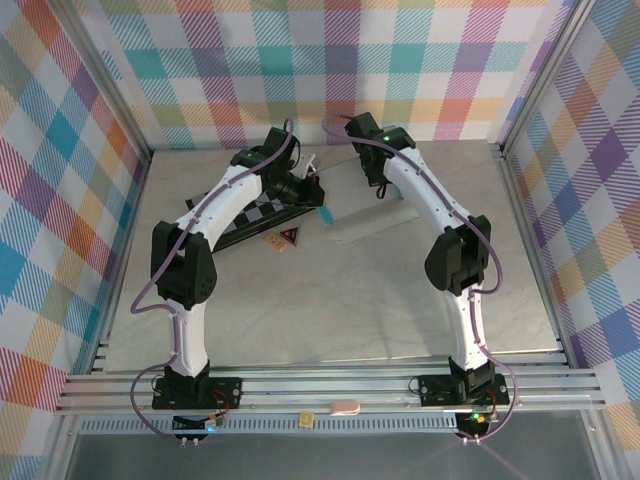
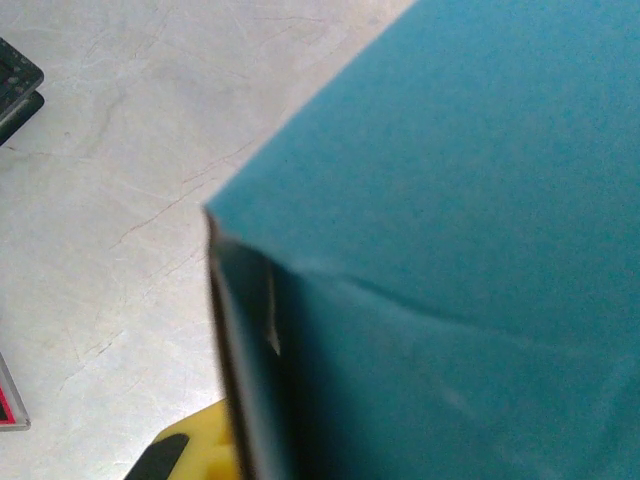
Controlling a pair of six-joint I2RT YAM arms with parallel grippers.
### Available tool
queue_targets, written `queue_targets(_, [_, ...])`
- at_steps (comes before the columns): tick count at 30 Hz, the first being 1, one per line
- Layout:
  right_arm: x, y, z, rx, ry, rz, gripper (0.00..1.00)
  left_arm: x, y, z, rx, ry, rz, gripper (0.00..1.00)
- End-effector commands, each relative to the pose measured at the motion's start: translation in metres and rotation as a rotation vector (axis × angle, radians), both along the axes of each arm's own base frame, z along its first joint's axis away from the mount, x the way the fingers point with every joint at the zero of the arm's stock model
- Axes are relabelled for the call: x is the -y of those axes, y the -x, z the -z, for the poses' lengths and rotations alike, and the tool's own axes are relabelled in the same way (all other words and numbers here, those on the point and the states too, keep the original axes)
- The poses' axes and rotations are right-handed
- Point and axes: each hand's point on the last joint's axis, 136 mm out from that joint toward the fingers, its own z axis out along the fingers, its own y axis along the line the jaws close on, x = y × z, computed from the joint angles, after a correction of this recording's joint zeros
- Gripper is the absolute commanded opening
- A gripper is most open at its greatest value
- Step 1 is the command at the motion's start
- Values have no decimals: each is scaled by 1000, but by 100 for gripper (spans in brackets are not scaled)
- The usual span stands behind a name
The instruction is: Fold the paper box
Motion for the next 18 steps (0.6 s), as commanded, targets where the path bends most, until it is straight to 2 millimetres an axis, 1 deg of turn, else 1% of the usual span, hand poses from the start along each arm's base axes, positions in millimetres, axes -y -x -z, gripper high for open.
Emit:
queue_targets(1, [56,-2,-7,21,226,129,0,-8,-1,-19,0,21,-20,0])
queue_targets(6, [53,-3,-8,22,234,104,0,-7,0,-21,-1,26,-19,0])
queue_targets(9, [38,-2,0,-8,124,47,0,-7,0,-22,-1,30,-21,0])
queue_targets(11, [23,0,8,-50,-25,-1,0,-7,0,-22,-2,34,-22,0])
queue_targets(12, [19,1,9,-61,-79,-11,4,-6,0,-23,0,37,-22,0])
queue_targets(14, [8,2,9,-86,-209,-53,15,-6,0,-23,-2,42,-25,0])
queue_targets(16, [6,2,3,-83,-274,-58,23,-5,0,-22,-4,46,-26,0])
queue_targets(18, [8,3,-1,-81,-332,-56,28,-6,1,-21,-7,45,-27,0])
